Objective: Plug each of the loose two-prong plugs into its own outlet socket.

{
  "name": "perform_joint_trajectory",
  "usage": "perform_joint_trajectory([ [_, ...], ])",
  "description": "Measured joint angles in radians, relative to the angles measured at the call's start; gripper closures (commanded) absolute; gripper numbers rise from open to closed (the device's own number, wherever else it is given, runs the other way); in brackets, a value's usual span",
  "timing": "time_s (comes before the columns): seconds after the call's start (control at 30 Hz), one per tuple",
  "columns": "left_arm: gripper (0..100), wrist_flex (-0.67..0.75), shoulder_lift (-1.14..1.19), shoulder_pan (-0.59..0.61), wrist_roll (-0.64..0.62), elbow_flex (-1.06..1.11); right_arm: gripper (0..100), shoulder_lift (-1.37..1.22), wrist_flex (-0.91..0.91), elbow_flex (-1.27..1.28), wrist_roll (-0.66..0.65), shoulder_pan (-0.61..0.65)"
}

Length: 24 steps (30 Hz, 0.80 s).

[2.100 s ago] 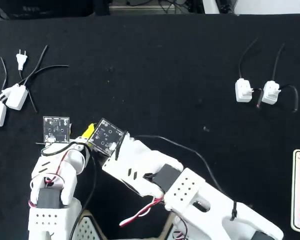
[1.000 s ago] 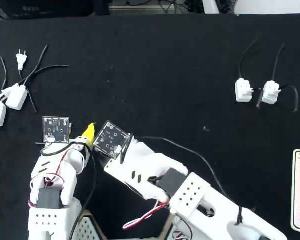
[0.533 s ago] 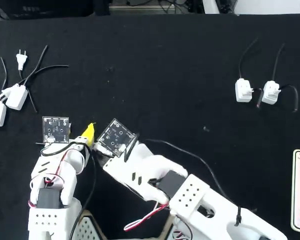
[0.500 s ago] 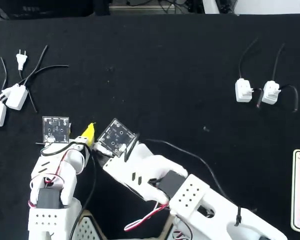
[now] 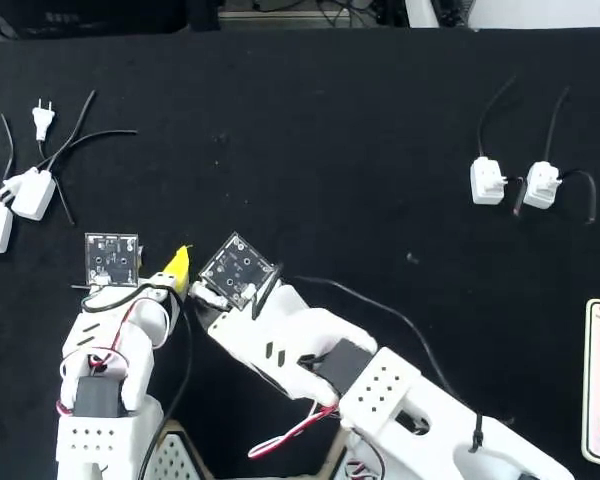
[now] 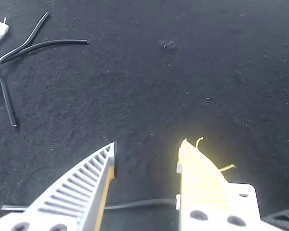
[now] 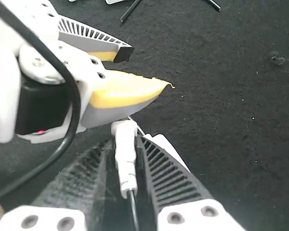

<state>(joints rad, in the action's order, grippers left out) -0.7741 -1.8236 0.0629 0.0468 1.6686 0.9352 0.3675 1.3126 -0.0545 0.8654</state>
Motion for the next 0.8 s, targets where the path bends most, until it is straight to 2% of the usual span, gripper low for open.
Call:
perform_joint_trajectory([
  [0.2, 78, 0.000, 0.000, 0.000, 0.000, 0.000, 98.8, 0.000, 0.000, 0.000, 0.000, -0.015],
  [0.43, 78, -0.015, 0.012, 0.127, -0.020, -0.002, 98.8, 0.000, 0.130, -0.051, 0.000, -0.110],
  [0.63, 78, -0.046, 0.028, 0.153, -0.031, -0.009, 98.8, -0.201, 0.239, -0.187, 0.000, -0.115],
  [0.8, 78, -0.025, 0.157, 0.155, -0.028, -0.057, 98.8, -0.423, 0.347, -0.341, 0.002, -0.117],
])
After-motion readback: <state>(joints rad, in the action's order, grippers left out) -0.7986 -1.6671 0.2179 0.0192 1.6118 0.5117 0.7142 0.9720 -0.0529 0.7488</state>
